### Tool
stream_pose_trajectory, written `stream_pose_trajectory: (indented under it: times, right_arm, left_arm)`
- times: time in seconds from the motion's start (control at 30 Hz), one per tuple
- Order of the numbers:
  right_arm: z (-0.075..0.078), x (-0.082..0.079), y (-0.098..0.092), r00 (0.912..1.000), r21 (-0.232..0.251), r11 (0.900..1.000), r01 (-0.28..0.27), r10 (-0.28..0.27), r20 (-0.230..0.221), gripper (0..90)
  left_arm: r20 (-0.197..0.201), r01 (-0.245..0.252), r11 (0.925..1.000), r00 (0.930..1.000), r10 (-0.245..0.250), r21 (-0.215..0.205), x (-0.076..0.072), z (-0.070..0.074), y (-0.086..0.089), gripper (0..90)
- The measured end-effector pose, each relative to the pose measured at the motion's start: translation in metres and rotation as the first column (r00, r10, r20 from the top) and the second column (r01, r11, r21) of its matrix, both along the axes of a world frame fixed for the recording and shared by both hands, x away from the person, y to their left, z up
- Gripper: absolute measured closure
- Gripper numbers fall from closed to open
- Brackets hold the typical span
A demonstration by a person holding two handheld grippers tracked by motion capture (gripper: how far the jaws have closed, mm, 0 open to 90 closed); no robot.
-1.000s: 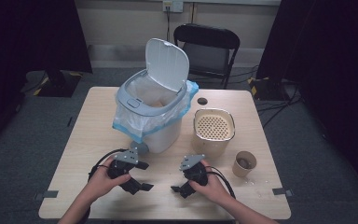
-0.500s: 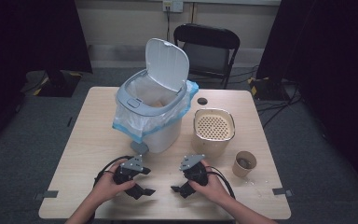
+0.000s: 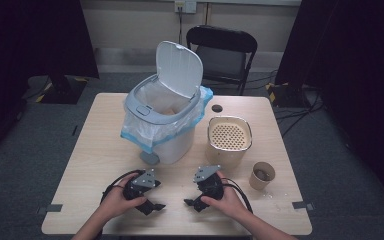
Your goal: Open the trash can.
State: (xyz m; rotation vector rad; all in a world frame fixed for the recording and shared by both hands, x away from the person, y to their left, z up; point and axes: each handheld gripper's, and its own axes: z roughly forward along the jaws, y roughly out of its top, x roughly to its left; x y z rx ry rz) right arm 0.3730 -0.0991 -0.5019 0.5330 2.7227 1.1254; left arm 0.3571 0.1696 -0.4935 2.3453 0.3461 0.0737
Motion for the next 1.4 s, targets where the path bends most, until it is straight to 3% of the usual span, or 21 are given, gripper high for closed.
stream_pose_trajectory:
  times: [0.1, 0.17, 0.23, 0.4, 0.83, 1.0, 1.4]
  right_arm:
    - [0.000, 0.001, -0.002, 1.0000, -0.002, 1.000, 0.008, -0.008, -0.001, 0.7]
    - [0.002, 0.002, -0.004, 0.9999, 0.001, 1.000, 0.015, -0.015, -0.001, 5.8]
    - [0.005, 0.004, -0.009, 0.9993, 0.004, 0.999, 0.038, -0.038, 0.000, 15.3]
    - [0.007, 0.006, -0.016, 0.9988, 0.003, 0.999, 0.047, -0.047, -0.016, 14.2]
    - [0.023, 0.007, -0.034, 1.0000, -0.011, 1.000, 0.002, -0.002, -0.006, 14.1]
    - [0.032, 0.007, -0.045, 0.9999, 0.007, 1.000, -0.003, 0.003, -0.017, 14.1]
    - [0.056, 0.008, -0.067, 0.9998, -0.003, 1.000, -0.016, 0.016, -0.011, 14.0]
  left_arm:
    - [0.010, 0.003, 1.0000, 0.9999, -0.003, -0.002, 0.000, -0.001, 0.000, 15.6]
    - [0.024, 0.013, 0.9998, 0.9996, -0.014, 0.017, 0.000, -0.001, 0.000, 15.4]
    - [0.040, 0.021, 0.9996, 0.9990, -0.021, -0.016, -0.001, -0.005, 0.002, 14.2]
    - [0.048, 0.024, 0.9983, 0.9986, -0.021, -0.053, -0.002, -0.008, 0.004, 13.0]
    - [0.045, 0.032, 0.9984, 0.9985, -0.030, -0.048, -0.002, -0.008, 0.004, 11.2]
    - [0.046, 0.036, 0.9984, 0.9983, -0.034, -0.044, -0.002, -0.008, 0.004, 10.0]
    - [0.042, 0.047, 0.9982, 0.9981, -0.045, -0.038, -0.002, -0.008, 0.003, 7.8]
